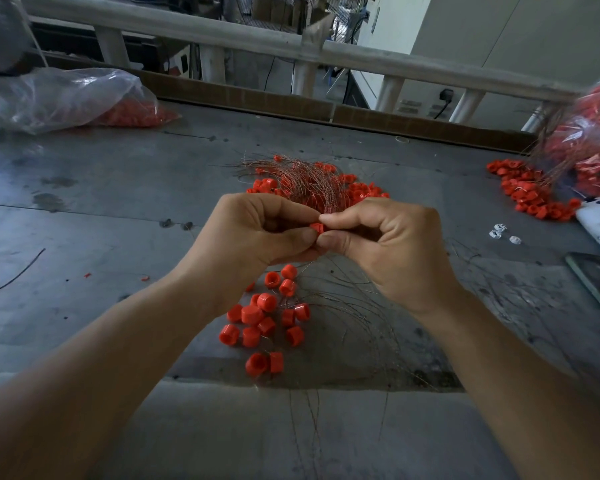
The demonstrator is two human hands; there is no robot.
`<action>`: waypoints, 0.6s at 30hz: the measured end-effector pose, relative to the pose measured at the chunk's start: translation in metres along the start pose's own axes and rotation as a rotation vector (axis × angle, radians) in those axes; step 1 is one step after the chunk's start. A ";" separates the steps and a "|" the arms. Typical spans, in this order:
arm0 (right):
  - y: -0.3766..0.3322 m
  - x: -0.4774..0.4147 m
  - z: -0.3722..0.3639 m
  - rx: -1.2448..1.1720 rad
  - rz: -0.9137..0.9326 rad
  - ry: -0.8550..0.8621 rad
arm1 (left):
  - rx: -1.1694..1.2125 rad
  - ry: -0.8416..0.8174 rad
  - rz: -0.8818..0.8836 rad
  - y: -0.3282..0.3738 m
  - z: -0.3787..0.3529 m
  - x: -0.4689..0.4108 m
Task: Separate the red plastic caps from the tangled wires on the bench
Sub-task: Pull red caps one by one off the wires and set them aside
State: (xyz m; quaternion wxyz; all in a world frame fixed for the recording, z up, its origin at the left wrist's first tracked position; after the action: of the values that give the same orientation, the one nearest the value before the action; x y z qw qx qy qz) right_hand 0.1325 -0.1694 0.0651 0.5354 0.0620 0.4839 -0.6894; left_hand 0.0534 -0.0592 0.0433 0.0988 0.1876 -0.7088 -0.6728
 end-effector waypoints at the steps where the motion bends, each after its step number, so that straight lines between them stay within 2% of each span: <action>1: -0.001 0.000 0.000 0.016 0.016 0.001 | -0.018 0.004 -0.015 0.001 0.000 0.001; 3: -0.003 0.000 0.001 0.051 0.053 0.003 | -0.025 0.008 -0.024 0.002 -0.001 0.001; 7: -0.005 0.001 0.001 0.046 0.071 0.017 | 0.160 -0.045 0.095 -0.004 -0.001 0.002; 13: -0.004 0.001 0.001 -0.021 0.020 0.011 | 0.143 -0.099 0.119 -0.006 -0.001 0.001; 18: -0.005 0.001 0.000 -0.041 0.046 0.013 | 0.129 -0.112 0.120 -0.008 0.001 0.001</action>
State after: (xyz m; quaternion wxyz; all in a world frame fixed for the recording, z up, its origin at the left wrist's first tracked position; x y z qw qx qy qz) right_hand 0.1279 -0.1702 0.0673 0.5490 0.0665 0.4998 -0.6666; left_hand 0.0532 -0.0586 0.0352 0.0868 0.1130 -0.7649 -0.6282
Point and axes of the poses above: each hand's wrist, its own x-axis away from the middle knuckle, its own z-axis out of the back of the hand, y = z × x, the point moved 5 cm from there along -x, towards the middle knuckle, and after that the axes turned 1 degree about -y, right-handed, at the moved point
